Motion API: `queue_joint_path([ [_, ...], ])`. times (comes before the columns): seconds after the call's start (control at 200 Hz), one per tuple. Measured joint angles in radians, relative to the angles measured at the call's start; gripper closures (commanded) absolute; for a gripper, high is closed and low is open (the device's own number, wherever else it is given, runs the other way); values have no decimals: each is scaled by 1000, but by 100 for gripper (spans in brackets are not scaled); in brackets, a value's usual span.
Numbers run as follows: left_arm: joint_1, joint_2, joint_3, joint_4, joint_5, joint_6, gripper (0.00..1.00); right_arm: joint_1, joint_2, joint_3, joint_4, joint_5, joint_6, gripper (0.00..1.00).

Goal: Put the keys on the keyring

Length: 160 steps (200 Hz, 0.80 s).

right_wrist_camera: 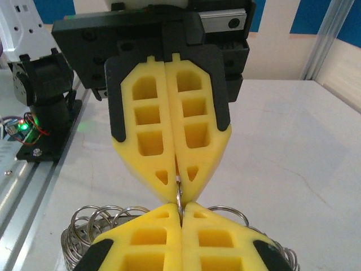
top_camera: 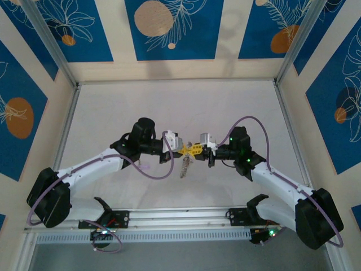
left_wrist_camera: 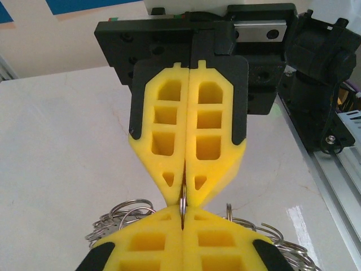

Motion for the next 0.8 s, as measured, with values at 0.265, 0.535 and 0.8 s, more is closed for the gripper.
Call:
queue_joint_path([
  [0.265, 0, 0, -3, 10, 22, 0, 100, -2, 0, -13, 18, -5, 4, 77],
  [0.535, 0, 0, -3, 8, 27, 0, 100, -3, 13, -13, 14, -33, 1, 94],
  [0.8, 0, 0, -1, -4, 20, -2, 72, -7, 15, -13, 12, -39, -5, 100],
])
